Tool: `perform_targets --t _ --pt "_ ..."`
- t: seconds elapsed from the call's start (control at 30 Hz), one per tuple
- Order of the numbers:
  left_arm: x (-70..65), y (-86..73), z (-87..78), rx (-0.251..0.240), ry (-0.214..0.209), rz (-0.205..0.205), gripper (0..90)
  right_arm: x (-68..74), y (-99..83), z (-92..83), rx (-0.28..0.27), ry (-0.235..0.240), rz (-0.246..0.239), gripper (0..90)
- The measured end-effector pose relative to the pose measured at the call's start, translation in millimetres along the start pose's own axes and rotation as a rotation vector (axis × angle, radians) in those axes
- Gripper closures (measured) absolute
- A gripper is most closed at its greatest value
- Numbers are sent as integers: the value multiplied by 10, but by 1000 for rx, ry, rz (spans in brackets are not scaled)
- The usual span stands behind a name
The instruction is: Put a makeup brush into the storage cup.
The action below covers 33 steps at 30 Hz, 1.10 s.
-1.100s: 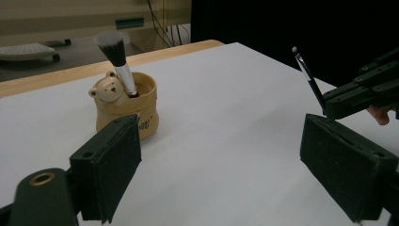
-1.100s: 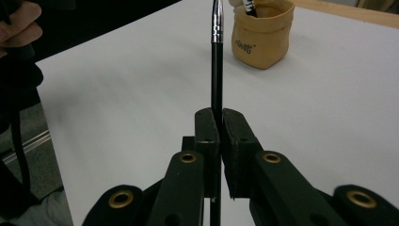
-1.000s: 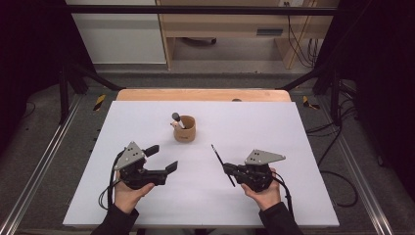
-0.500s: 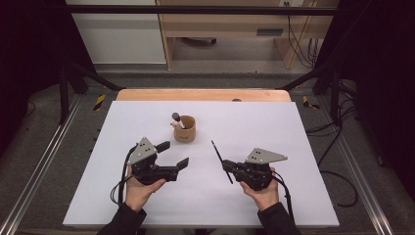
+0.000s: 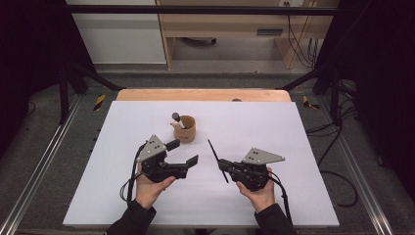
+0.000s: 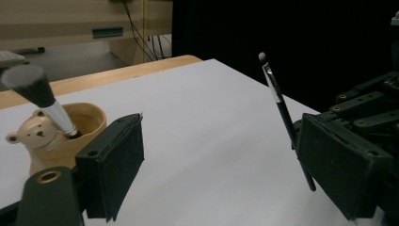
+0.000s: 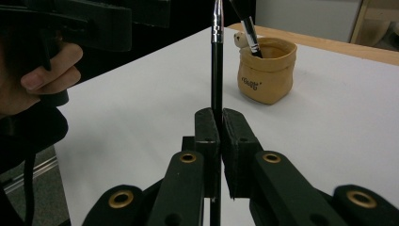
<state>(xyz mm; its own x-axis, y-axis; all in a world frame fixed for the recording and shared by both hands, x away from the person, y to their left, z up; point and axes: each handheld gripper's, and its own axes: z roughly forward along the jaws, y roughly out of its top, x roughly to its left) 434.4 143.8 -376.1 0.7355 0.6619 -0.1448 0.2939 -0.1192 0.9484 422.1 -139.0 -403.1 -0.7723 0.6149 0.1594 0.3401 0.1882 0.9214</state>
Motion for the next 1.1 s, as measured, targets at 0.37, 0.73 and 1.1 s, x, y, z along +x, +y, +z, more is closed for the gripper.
perform_targets --t 0.37,0.73,1.1 --pt "-123 19 164 -13 -35 -21 188 20 -1 5 -15 -5 -5 857" --pt "-176 8 268 -18 -70 -65 243 48 0 18 -35 -12 -7 858" --pt "-195 -8 331 -23 -100 -108 376 74 1 36 -45 -9 -11 858"
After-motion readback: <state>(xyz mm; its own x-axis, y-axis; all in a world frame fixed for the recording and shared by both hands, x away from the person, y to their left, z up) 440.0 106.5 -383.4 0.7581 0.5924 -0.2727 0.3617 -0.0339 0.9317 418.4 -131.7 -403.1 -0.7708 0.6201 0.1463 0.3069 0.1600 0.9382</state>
